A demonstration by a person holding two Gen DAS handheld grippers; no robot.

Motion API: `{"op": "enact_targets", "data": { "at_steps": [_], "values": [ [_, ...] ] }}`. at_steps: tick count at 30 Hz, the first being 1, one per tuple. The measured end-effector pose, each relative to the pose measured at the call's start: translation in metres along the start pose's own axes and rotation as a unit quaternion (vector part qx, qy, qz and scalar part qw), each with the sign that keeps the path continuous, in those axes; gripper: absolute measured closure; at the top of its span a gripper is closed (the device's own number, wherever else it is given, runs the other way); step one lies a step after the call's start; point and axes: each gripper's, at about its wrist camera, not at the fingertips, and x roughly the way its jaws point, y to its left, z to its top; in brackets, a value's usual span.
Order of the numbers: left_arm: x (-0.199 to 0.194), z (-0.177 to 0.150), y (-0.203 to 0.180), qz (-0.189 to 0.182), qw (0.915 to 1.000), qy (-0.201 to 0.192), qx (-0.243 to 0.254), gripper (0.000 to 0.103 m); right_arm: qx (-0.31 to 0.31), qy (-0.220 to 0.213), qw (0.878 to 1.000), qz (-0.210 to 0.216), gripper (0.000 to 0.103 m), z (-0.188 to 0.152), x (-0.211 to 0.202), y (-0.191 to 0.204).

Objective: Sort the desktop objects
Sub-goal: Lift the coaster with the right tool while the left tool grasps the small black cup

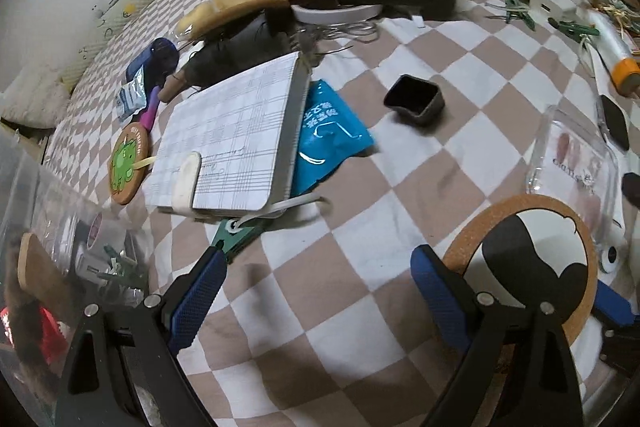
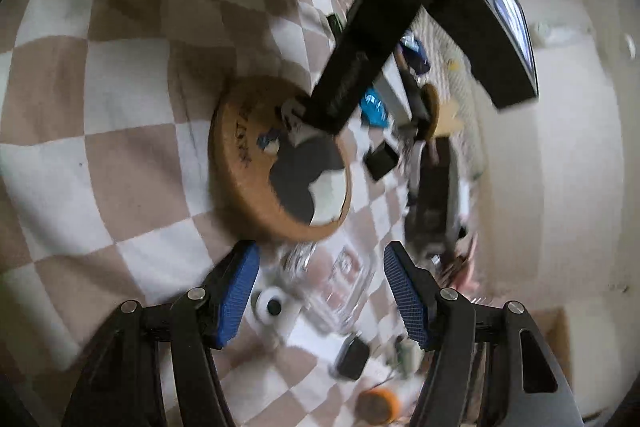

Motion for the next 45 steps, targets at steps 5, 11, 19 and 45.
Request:
{"op": "enact_targets", "data": {
  "at_steps": [5,11,19,45],
  "values": [
    [0.000,0.001,0.001,-0.005,1.0000,-0.002,0.002,0.010,-0.088,-0.045,0.994,-0.056,0.049,0.007,-0.005,0.019],
    [-0.006,0.002,0.004,-0.003,0.9999,-0.011,0.002,0.010,-0.103,-0.053,0.993,-0.031,0.082,0.017,-0.005,0.024],
    [-0.029,0.001,0.035,0.002,0.9980,-0.036,-0.053,0.009,0.035,-0.034,0.997,0.056,0.087,0.035,-0.001,-0.025],
    [-0.028,0.018,0.058,-0.004,0.9908,-0.082,-0.108,0.010,0.395,0.008,0.884,0.248,0.094,0.017,0.040,-0.107]
  ]
}}
